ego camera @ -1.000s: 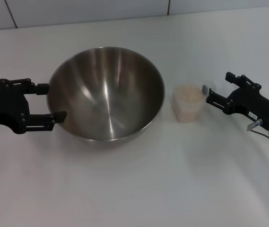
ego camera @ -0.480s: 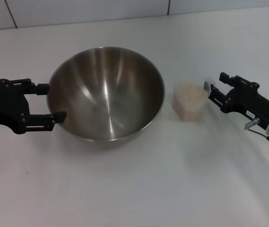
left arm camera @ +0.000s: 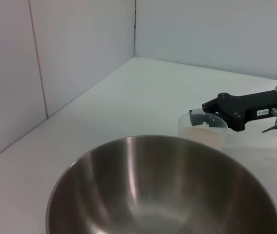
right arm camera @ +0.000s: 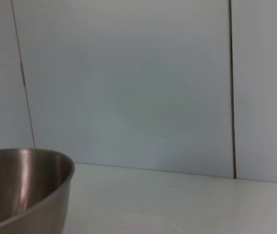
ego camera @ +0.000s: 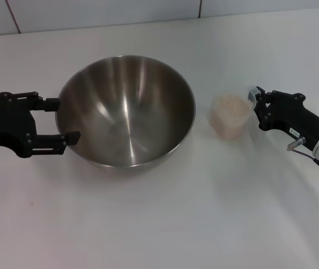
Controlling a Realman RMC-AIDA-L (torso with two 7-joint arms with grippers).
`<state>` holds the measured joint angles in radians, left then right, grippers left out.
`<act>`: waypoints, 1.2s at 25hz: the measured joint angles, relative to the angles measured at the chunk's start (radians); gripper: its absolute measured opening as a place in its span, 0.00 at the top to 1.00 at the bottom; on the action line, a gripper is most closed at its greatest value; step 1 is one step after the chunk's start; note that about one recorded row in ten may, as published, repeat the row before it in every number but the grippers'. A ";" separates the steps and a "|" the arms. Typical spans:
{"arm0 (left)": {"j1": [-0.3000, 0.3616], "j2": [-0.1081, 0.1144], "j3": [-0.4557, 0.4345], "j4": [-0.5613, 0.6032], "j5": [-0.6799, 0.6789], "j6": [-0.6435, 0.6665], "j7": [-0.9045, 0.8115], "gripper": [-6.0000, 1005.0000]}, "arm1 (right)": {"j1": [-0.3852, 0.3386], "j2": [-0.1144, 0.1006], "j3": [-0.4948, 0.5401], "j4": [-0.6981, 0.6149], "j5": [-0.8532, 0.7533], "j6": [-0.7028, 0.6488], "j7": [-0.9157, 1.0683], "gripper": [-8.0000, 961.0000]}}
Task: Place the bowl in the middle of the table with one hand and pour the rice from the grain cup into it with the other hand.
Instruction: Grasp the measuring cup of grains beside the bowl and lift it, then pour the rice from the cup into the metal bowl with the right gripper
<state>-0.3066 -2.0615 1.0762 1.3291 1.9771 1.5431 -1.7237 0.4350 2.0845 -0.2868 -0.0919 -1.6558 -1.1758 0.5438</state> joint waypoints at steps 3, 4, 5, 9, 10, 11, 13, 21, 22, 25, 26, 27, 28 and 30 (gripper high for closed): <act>-0.003 -0.001 0.001 0.001 0.013 0.000 -0.001 0.20 | 0.000 0.000 0.000 0.000 0.001 -0.008 -0.002 0.86; -0.003 -0.001 0.001 0.001 0.013 0.000 -0.001 0.20 | 0.000 0.000 0.001 0.000 0.006 -0.011 -0.002 0.88; -0.003 -0.001 0.001 0.001 0.013 0.000 -0.001 0.20 | -0.001 0.000 0.001 0.000 0.010 -0.015 -0.002 0.90; -0.011 -0.005 0.004 0.001 0.043 0.000 -0.008 0.20 | -0.006 0.000 0.002 -0.002 0.022 -0.040 -0.003 0.97; -0.011 -0.005 0.004 0.001 0.044 0.000 -0.008 0.20 | -0.010 0.000 0.003 -0.002 0.032 -0.059 -0.008 0.99; -0.011 -0.005 0.005 0.002 0.044 0.000 -0.009 0.20 | -0.014 0.000 0.006 -0.002 0.046 -0.079 -0.018 0.99; -0.011 -0.005 0.005 0.003 0.046 0.000 -0.010 0.20 | -0.023 0.000 0.011 0.000 0.099 -0.159 -0.070 0.98; -0.016 -0.005 0.013 0.005 0.050 0.000 -0.004 0.20 | 0.104 0.001 0.007 0.031 0.230 -0.327 -0.394 0.97; -0.017 -0.005 0.013 0.005 0.050 0.000 -0.004 0.20 | 0.153 0.002 0.002 0.073 0.227 -0.313 -0.538 0.97; -0.019 -0.005 0.013 0.003 0.051 0.000 -0.003 0.20 | 0.197 0.002 -0.001 0.136 0.224 -0.293 -0.730 0.97; -0.020 -0.005 0.013 0.003 0.051 0.000 -0.003 0.20 | 0.217 0.002 -0.001 0.173 0.223 -0.276 -0.838 0.97; -0.020 -0.005 0.013 0.003 0.051 0.000 -0.003 0.20 | 0.236 0.003 -0.001 0.212 0.222 -0.258 -0.952 0.96; -0.020 -0.005 0.013 0.003 0.051 0.000 -0.003 0.20 | 0.249 0.003 -0.001 0.246 0.222 -0.239 -1.046 0.96; -0.020 -0.005 0.013 0.003 0.052 0.000 -0.003 0.20 | 0.272 0.004 -0.001 0.317 0.221 -0.199 -1.276 0.96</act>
<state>-0.3268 -2.0662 1.0889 1.3317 2.0288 1.5430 -1.7267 0.7074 2.0884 -0.2882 0.2249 -1.4348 -1.3744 -0.7322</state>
